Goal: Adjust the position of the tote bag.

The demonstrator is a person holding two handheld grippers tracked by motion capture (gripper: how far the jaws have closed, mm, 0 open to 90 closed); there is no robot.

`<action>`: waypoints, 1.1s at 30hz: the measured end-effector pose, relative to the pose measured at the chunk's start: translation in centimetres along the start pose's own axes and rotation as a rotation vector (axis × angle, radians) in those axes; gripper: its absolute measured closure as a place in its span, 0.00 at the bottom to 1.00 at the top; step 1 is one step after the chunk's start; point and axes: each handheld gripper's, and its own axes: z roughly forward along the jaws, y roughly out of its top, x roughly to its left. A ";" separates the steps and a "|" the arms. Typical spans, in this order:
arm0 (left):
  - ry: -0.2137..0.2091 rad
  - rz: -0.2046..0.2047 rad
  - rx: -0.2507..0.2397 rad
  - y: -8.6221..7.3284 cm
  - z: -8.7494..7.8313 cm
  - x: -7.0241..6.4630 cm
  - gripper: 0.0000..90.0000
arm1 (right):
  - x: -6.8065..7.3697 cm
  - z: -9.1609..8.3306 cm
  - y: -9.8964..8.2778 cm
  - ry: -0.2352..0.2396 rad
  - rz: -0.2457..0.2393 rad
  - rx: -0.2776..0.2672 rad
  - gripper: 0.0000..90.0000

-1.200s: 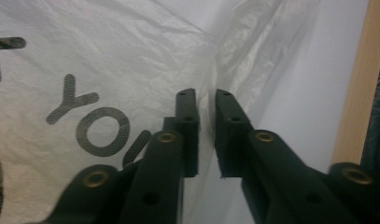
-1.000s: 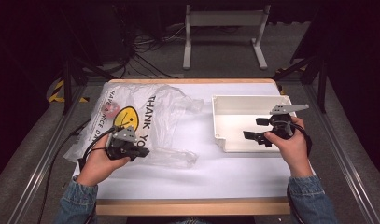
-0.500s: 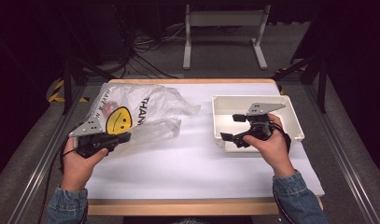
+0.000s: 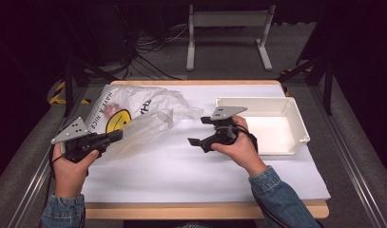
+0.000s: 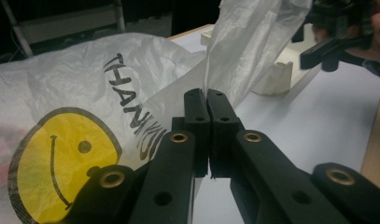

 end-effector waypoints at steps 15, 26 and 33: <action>-0.016 0.000 -0.008 0.2 -0.1 0.1 1.00 | -0.6 9.2 0.7 0.053 -0.116 0.104 0.15; -0.039 0.000 0.013 0.2 0.4 0.1 1.00 | -2.2 13.2 -0.3 0.070 -0.101 0.049 0.16; -0.038 0.006 0.007 0.3 0.3 0.0 1.00 | -2.9 14.0 -0.6 0.098 -0.161 0.142 0.72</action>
